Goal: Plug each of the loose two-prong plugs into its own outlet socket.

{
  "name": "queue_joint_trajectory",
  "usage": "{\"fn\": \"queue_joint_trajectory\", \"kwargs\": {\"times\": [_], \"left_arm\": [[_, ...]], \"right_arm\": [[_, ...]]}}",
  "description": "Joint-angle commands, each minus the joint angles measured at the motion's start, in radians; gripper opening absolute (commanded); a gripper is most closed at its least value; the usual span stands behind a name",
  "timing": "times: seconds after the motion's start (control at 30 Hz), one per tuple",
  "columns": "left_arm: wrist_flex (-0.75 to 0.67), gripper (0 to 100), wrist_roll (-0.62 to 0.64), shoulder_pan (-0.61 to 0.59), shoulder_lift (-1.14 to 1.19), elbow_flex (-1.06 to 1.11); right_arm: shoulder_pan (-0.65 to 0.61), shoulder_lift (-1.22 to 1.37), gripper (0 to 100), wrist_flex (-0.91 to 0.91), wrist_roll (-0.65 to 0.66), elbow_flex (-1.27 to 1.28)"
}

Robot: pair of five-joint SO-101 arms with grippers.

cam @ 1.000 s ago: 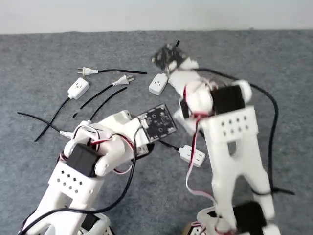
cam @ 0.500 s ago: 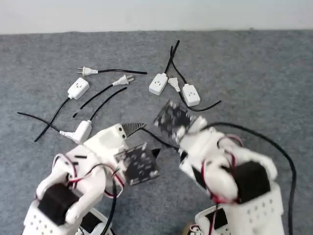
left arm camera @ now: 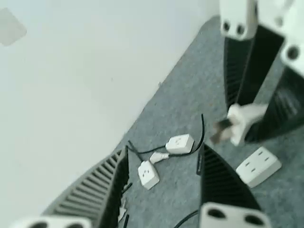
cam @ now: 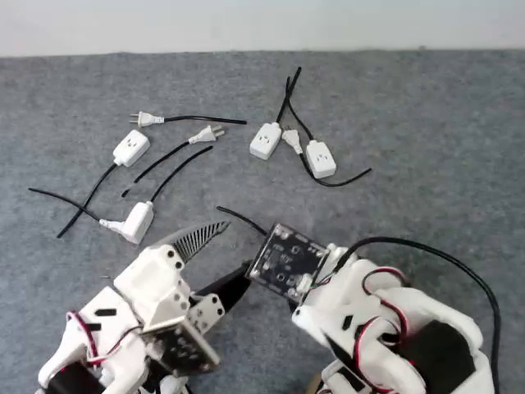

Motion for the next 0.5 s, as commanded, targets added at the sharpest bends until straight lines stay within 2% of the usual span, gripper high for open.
{"fn": "queue_joint_trajectory", "kwargs": {"times": [0.0, 0.17, 0.3, 0.47], "left_arm": [[-0.028, 22, 0.043, 0.046, -0.032, -0.005], [-0.026, 22, 0.043, 0.044, -0.034, 0.024], [-0.035, 22, 0.043, 0.044, -0.037, 0.068], [0.005, 22, 0.048, 0.046, -0.038, 0.002]], "right_arm": [[-0.120, -0.007, 0.9, 0.004, -0.057, -0.005], [-0.225, -0.008, 0.9, 0.018, -0.095, -0.005], [-0.229, -0.008, 0.9, 0.016, -0.095, -0.005], [-0.225, -0.005, 0.9, 0.008, -0.091, -0.005]]}}
